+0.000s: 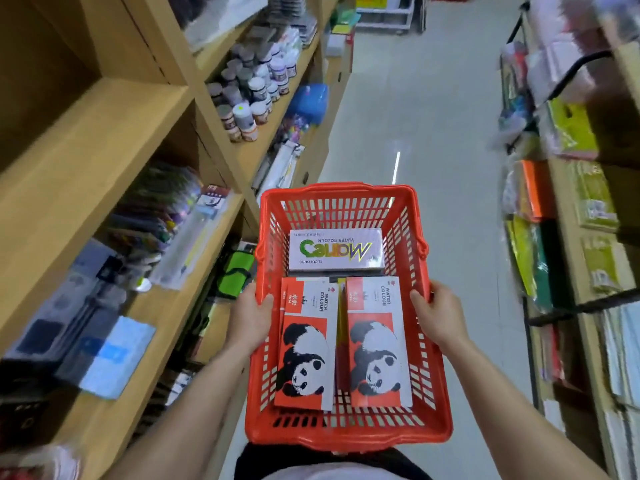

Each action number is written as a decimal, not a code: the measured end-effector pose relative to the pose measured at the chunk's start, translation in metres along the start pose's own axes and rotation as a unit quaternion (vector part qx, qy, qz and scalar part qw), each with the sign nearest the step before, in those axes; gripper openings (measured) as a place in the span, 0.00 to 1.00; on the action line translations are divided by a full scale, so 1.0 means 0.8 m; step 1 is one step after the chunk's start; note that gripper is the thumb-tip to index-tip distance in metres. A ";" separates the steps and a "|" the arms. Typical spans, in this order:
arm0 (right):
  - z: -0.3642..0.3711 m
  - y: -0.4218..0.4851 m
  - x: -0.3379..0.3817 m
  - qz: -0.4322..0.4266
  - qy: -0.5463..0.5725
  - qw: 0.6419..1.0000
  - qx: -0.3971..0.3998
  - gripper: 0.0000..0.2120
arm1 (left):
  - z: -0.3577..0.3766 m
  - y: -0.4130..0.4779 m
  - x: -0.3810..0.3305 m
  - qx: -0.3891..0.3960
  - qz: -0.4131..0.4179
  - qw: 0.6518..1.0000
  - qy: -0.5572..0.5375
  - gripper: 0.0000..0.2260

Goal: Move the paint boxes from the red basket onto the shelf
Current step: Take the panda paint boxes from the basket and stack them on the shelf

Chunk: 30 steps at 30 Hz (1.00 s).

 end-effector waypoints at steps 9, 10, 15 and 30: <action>0.093 0.244 -0.001 0.055 -0.006 0.998 -0.039 0.06 | 0.072 0.283 -0.054 0.055 0.006 0.998 0.007 0.06; 0.105 0.268 -0.004 0.061 -0.005 0.997 -0.039 0.06 | 0.082 0.310 -0.056 0.058 0.003 0.998 0.008 0.06; 0.161 0.372 -0.034 0.079 0.004 0.996 -0.042 0.05 | 0.134 0.423 -0.054 0.066 -0.012 0.998 0.007 0.05; 0.225 0.492 -0.075 0.125 -0.018 0.991 -0.036 0.06 | 0.199 0.544 -0.035 0.114 -0.031 0.992 0.040 0.12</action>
Point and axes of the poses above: each hand's wrist, its own y-axis towards the middle knuckle, its own z-axis out of the palm, x = y × z, the point moved 7 cm from there along y, towards the middle knuckle, and after that the axes turned 15 degrees about y, right-handed, at the moved point
